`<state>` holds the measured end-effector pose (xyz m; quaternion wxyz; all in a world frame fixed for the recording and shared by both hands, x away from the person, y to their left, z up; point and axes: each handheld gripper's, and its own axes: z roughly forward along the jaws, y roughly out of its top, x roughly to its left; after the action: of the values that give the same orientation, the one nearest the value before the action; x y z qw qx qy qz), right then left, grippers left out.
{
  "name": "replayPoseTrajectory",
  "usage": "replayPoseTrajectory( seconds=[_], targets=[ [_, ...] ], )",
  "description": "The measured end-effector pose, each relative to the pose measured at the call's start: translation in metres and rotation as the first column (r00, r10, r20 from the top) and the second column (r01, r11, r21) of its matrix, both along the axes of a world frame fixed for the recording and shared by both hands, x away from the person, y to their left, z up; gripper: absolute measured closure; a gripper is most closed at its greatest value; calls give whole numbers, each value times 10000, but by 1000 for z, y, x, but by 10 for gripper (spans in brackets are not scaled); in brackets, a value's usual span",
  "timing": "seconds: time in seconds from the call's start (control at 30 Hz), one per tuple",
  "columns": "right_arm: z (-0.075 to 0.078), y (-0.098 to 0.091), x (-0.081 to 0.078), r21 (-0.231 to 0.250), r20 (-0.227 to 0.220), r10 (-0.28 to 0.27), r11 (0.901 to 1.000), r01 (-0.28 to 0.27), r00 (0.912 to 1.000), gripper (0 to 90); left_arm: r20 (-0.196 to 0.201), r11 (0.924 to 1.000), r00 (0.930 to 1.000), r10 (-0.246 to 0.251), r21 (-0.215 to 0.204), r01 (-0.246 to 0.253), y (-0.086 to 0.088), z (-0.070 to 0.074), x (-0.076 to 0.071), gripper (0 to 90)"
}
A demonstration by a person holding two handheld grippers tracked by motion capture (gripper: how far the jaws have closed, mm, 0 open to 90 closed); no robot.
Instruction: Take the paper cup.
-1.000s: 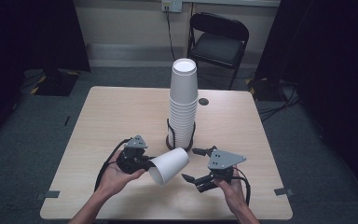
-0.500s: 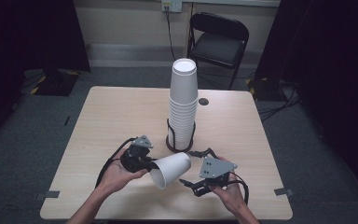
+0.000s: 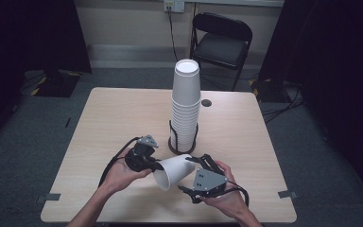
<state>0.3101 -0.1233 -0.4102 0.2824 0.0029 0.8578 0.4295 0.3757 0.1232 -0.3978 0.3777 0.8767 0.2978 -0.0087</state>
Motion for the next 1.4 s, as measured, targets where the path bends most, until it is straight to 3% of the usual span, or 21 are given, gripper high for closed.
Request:
replayPoseTrajectory(
  seconds=[0.1,0.37,0.67,1.07,1.23,1.4],
  targets=[
    [0,4,-3,-258,351,-94,9996,103,9993,140,19,9989,9996,-271,374,270,-1,2,0,857],
    [-7,15,-10,-926,1114,-132,9954,236,9937,157,-250,9964,9985,-479,692,496,-5,2,-1,858],
    [-13,31,-15,-1380,1421,87,9904,111,9898,122,-662,9913,9946,-795,997,859,-7,5,2,858],
    [-19,43,-15,-1541,1746,-98,9873,372,9846,79,-1222,9958,9906,-615,596,692,-11,3,1,859],
    [-21,47,-15,-1781,1560,-58,9834,339,9877,81,-1196,9952,9905,-679,621,757,-15,0,0,859],
    [-22,51,-15,-1976,1703,110,9800,232,9853,80,-1204,9954,9901,-716,553,787,-19,-1,-2,860]
  ],
)
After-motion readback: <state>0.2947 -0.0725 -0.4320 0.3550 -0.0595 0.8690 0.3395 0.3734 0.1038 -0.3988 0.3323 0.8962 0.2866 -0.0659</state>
